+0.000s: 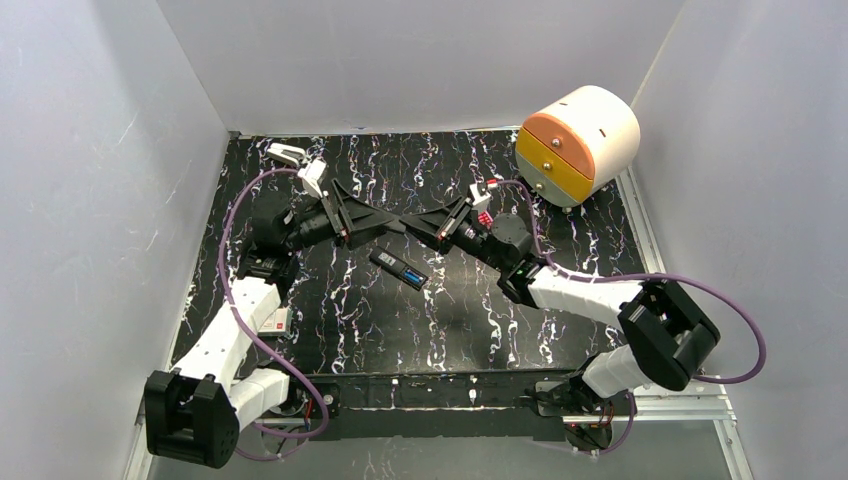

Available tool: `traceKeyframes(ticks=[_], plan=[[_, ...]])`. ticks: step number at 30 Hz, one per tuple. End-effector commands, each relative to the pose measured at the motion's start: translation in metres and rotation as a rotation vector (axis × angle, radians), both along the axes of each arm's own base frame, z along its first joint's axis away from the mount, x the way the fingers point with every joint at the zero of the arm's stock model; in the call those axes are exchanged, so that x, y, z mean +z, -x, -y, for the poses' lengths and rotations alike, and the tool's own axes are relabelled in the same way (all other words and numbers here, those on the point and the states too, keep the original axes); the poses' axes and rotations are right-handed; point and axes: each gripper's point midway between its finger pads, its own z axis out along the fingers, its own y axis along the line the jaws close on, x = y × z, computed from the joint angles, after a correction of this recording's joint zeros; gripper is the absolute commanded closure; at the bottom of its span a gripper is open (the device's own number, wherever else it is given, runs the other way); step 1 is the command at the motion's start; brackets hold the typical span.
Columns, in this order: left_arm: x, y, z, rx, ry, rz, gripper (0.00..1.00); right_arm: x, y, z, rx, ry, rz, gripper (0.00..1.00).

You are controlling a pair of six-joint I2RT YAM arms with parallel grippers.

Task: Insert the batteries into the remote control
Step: Adjust the battery cover.

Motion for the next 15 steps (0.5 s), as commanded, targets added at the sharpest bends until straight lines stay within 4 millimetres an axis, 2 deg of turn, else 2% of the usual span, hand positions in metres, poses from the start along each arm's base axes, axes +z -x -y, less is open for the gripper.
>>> traceKeyframes(ticks=[1,3,6,8,12,15], plan=[[-0.023,-0.007,-0.005,0.036,-0.111,-0.021,0.02,-0.019,-0.005,0.014,-0.087,0.09,0.02,0.99],[-0.053,-0.013,-0.016,0.082,-0.257,-0.074,0.02,-0.043,-0.008,0.023,-0.129,0.171,-0.006,0.99],[-0.101,-0.026,-0.047,0.181,-0.518,-0.183,0.02,-0.086,-0.007,0.036,-0.168,0.293,-0.074,0.99],[-0.127,-0.037,-0.059,0.207,-0.621,-0.217,0.01,-0.114,-0.004,0.044,-0.182,0.354,-0.114,0.99],[-0.165,-0.053,-0.065,0.186,-0.704,-0.292,0.03,-0.141,-0.008,0.056,-0.244,0.418,-0.134,0.99],[-0.185,-0.064,-0.072,0.181,-0.778,-0.33,0.07,-0.155,-0.013,0.058,-0.279,0.451,-0.148,0.99]])
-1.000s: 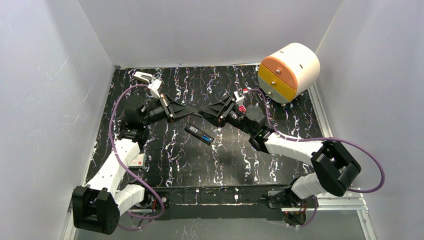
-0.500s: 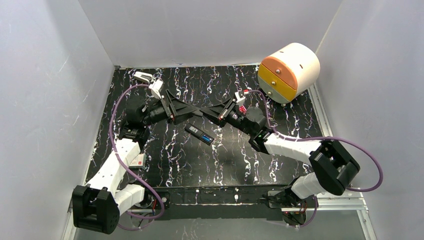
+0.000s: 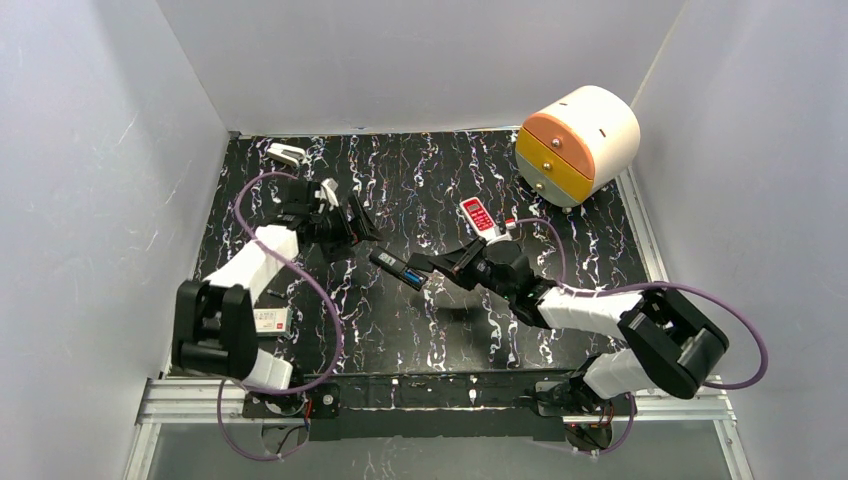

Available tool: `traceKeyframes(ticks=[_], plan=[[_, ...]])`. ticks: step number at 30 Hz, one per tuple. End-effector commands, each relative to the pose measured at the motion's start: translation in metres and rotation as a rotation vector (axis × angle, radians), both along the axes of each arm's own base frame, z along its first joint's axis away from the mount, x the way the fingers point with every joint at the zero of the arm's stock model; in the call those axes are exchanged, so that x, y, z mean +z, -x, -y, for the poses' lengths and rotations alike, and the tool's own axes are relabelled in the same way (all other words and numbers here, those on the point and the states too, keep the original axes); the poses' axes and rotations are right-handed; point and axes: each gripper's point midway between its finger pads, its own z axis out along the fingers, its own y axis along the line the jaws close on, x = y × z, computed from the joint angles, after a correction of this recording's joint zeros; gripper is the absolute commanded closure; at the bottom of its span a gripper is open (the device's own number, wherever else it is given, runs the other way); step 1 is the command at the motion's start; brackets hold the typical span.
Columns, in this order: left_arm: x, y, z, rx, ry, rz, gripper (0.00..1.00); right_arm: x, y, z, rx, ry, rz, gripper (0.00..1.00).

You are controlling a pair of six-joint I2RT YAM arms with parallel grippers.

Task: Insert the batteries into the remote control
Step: Adjust the battery cover, then load the battery cover into the remote control.

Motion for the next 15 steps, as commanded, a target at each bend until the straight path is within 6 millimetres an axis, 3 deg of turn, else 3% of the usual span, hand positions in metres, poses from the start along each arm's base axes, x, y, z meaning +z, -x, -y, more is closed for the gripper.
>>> traceKeyframes(ticks=[1,6,11,15], plan=[[-0.031,-0.009,-0.022,-0.02,-0.179,-0.056,0.08,-0.011,-0.015,0.004,-0.088,0.06,0.036,0.99],[-0.042,-0.035,-0.023,-0.063,-0.148,-0.045,0.11,-0.036,-0.009,-0.009,-0.074,0.089,0.0,0.99],[-0.051,-0.066,-0.011,-0.13,-0.045,-0.02,0.12,-0.041,-0.012,-0.011,-0.085,0.091,0.011,0.99],[-0.062,-0.073,0.004,-0.123,0.05,-0.092,0.26,-0.045,-0.014,-0.011,-0.092,0.113,0.016,0.99]])
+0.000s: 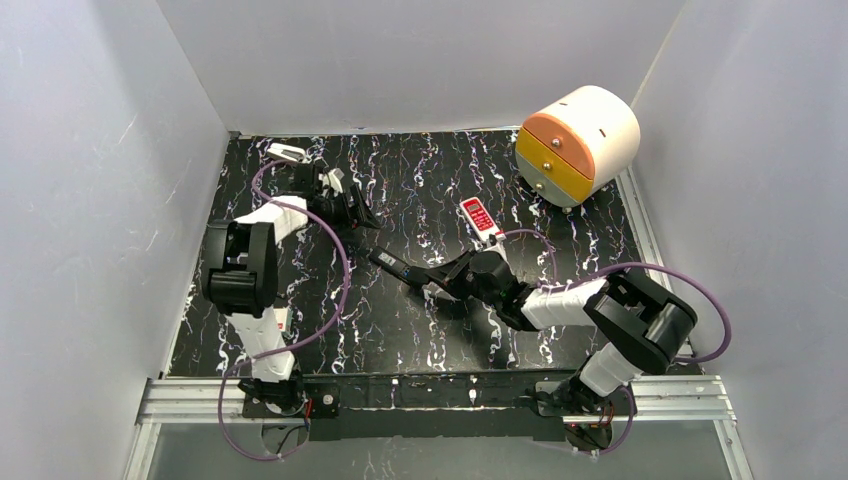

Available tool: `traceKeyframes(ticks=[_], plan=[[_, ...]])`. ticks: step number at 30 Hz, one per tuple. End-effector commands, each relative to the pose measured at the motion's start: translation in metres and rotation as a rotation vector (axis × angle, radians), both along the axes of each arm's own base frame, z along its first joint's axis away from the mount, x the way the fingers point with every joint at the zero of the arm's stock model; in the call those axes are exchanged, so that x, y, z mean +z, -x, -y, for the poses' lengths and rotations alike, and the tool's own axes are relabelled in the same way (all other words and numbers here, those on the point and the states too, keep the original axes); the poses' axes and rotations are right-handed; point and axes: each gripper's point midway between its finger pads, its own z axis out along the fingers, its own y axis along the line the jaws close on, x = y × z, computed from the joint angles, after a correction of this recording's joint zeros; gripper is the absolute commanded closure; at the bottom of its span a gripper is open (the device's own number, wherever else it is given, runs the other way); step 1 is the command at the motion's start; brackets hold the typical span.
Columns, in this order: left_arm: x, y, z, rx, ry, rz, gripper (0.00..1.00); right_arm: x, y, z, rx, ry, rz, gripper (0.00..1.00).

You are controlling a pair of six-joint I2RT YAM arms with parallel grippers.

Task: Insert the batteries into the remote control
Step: Load the battery cover into the remote control.

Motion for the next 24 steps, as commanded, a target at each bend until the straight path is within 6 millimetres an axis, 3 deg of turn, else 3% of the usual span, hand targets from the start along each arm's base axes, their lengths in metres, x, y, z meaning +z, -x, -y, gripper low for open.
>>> traceKeyframes(ticks=[1,5,12,16,24], plan=[[0.006,-0.004,0.02,-0.03,0.107,-0.015,0.29,0.014,-0.016,-0.004,-0.042,-0.014,0.072,0.99],[0.002,0.007,0.024,-0.006,0.155,-0.052,0.35,0.007,-0.017,-0.003,-0.046,0.014,0.074,0.99],[-0.001,0.038,0.028,-0.022,0.202,-0.087,0.48,0.012,-0.021,0.006,-0.056,0.034,0.105,0.99],[0.001,0.046,0.03,-0.031,0.225,-0.09,0.55,0.013,-0.023,0.004,-0.027,0.044,0.123,0.99],[0.002,0.063,0.019,-0.015,0.152,-0.096,0.56,0.019,-0.031,0.006,-0.011,0.054,0.167,0.99]])
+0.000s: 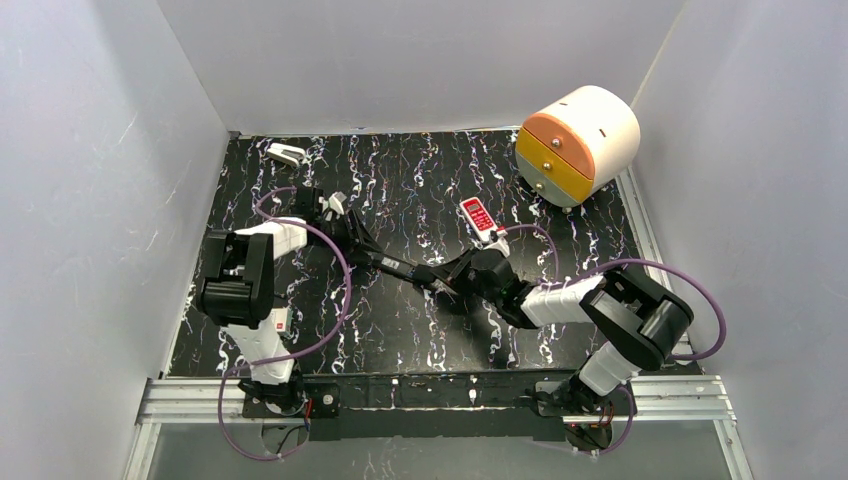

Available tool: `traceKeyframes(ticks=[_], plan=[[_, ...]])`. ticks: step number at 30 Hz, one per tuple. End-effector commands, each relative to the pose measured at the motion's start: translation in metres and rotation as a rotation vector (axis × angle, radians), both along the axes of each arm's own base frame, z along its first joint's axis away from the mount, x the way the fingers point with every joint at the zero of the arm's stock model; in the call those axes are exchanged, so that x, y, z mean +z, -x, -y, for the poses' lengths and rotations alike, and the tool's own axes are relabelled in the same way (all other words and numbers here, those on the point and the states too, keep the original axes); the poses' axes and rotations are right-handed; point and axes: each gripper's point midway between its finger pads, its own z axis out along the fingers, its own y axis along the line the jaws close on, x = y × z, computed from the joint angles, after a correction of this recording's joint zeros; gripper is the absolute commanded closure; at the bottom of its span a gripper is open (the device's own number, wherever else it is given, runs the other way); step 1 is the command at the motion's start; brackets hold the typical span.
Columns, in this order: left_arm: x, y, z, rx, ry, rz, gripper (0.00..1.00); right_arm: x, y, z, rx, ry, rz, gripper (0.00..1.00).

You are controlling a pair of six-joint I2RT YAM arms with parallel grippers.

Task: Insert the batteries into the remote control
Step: Load the battery cover into the remote control.

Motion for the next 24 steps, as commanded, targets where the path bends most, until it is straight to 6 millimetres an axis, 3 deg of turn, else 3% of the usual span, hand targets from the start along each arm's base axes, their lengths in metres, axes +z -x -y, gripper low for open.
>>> traceKeyframes(ticks=[1,7,14,24], plan=[[0.018,0.014,-0.007,-0.007,-0.049,0.041,0.54,0.031,-0.018,-0.005,0.0,-0.045,0.101,0.99],[0.026,0.002,-0.013,0.008,-0.099,0.076,0.46,0.03,-0.021,-0.01,0.018,-0.071,0.106,0.99],[0.021,-0.008,-0.012,-0.004,-0.101,0.076,0.43,0.025,-0.025,-0.021,0.031,-0.09,0.091,0.99],[0.015,-0.02,-0.004,-0.02,-0.051,0.068,0.38,0.011,-0.021,-0.018,0.014,-0.103,0.058,0.99]])
